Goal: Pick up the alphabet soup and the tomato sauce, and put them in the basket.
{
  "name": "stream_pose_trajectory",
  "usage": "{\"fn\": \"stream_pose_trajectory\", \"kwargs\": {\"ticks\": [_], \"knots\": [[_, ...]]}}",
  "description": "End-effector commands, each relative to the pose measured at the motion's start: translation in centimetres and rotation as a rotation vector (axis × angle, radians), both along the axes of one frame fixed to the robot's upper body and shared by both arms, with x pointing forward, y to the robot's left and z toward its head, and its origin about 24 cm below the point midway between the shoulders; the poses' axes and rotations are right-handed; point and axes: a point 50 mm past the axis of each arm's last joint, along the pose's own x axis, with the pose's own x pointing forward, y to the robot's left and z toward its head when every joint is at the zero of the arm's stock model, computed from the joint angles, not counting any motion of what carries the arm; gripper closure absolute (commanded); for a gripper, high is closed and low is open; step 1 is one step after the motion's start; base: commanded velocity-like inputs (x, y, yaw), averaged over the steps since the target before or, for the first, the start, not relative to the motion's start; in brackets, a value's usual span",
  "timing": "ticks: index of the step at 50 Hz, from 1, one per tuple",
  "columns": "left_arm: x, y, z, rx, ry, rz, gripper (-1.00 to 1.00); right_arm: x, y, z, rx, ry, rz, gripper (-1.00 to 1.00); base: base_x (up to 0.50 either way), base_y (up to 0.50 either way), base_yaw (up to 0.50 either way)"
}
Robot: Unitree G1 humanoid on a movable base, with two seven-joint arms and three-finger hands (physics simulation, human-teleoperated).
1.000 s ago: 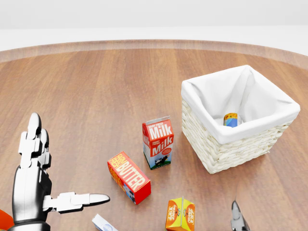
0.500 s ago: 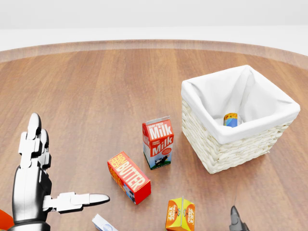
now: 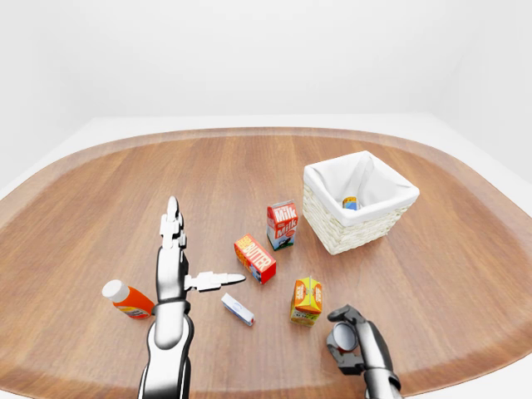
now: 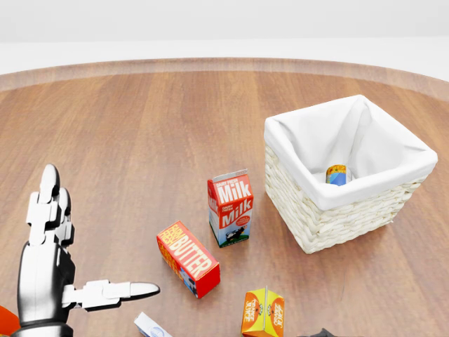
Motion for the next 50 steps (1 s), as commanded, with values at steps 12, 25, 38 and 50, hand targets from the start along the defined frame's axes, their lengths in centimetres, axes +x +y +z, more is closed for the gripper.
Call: {"fn": "stream_pose_trajectory", "kwargs": {"ticks": [12, 25, 38, 50], "knots": [[-0.1, 0.1, -0.1, -0.001, 0.003, 0.004, -1.0, -0.2, 0.5, 2.3, 0.066, -0.08, 0.018, 1.0, 0.0, 0.0, 0.0], [-0.1, 0.0, 0.0, 0.0, -0.001, 0.002, -1.0, -0.4, 0.7, 5.1, 0.145, -0.17, 0.038, 1.0, 0.0, 0.0, 0.0], [-0.1, 0.0, 0.0, 0.0, 0.001, 0.003, -1.0, -0.2, 0.4, 7.7, 0.207, -0.262, 0.045, 1.0, 0.0, 0.0, 0.0], [0.0, 0.0, 0.0, 0.0, 0.0, 0.003, -1.0, 0.0, 0.2, 9.3, 0.254, -0.315, 0.055, 1.0, 0.0, 0.0, 0.0]]}}
